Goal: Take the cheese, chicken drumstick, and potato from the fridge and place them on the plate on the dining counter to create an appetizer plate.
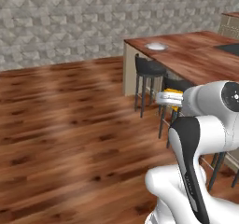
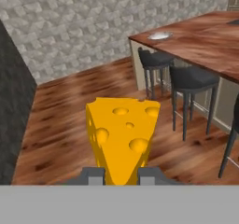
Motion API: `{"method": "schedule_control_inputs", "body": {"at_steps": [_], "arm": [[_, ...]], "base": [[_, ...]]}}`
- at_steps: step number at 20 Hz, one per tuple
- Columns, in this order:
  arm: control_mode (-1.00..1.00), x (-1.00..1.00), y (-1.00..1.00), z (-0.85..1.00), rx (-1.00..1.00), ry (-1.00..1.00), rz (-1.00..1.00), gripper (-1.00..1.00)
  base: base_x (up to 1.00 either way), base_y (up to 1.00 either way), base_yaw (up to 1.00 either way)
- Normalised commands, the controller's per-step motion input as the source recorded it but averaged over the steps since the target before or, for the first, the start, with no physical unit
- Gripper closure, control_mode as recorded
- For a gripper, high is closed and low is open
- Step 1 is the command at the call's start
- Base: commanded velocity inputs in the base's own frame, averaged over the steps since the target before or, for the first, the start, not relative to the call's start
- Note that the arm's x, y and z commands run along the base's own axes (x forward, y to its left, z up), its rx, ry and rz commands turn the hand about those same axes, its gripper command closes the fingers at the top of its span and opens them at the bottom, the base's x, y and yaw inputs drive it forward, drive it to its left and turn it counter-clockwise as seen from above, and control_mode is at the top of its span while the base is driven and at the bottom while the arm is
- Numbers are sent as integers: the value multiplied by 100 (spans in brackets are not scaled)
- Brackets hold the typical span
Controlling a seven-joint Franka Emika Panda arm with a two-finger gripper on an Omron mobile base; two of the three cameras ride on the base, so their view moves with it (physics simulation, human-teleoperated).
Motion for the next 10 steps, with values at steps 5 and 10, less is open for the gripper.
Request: {"method": "schedule_control_inputs", "body": {"at_steps": [5,10], "arm": [[100,0,0,0,0,0,0,100],[100,0,0,0,0,0,0,100]], "base": [[100,82,-45],[100,75,-43]]}}
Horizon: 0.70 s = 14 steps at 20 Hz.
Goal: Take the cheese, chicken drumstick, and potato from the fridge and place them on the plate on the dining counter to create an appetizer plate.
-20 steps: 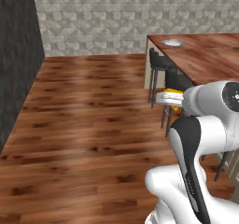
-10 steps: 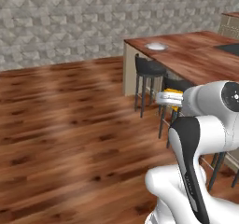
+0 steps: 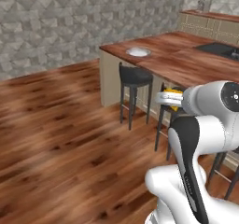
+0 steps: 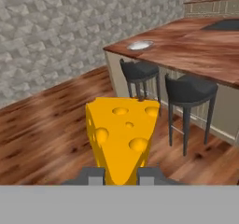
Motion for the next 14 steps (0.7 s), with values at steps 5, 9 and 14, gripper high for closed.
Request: {"method": "schedule_control_inputs", "body": {"at_steps": [5,9,14], "arm": [[100,0,0,0,0,0,0,100],[100,0,0,0,0,0,0,100],[100,0,0,0,0,0,0,100]], "base": [[100,72,-40],[100,74,-38],[100,82,-37]]}}
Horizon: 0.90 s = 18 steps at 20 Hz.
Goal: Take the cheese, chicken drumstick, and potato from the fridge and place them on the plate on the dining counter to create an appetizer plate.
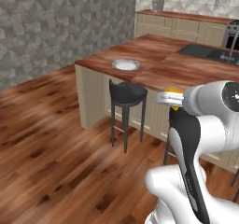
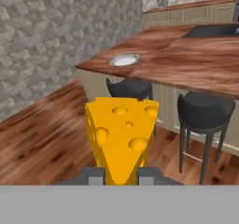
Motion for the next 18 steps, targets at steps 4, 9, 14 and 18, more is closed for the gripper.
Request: {"method": "schedule_control_inputs", "body": {"at_steps": [4,9,14,18], "arm": [[100,0,0,0,0,0,0,100],[100,0,0,0,0,0,0,100],[100,0,0,0,0,0,0,100],[100,0,0,0,0,0,0,100]], "base": [[100,86,-37],[100,79,-37],[100,78,-35],[100,67,-34]]}}
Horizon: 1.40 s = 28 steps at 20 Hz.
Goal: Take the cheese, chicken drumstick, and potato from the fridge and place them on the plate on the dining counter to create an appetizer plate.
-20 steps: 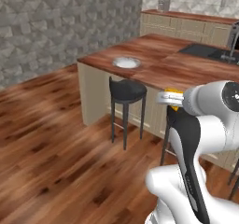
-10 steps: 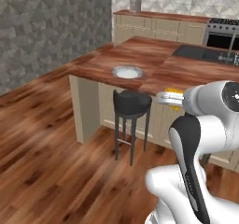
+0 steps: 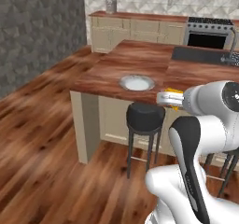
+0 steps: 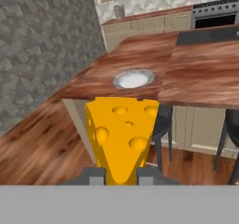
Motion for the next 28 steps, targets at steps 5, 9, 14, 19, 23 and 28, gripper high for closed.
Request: {"method": "schedule_control_inputs", "body": {"at_steps": [5,9,14,19,23,28], "arm": [[100,0,0,0,0,0,0,100],[100,0,0,0,0,0,0,100],[100,0,0,0,0,0,0,100],[100,0,0,0,0,0,0,100],[-100,64,0,-17,0,19,-18,100],[-100,85,0,-60,0,28,-11,100]], "base": [[100,50,-33],[100,35,-32],[100,13,-33],[100,1,-35],[25,0,-8],[0,0,0]]}}
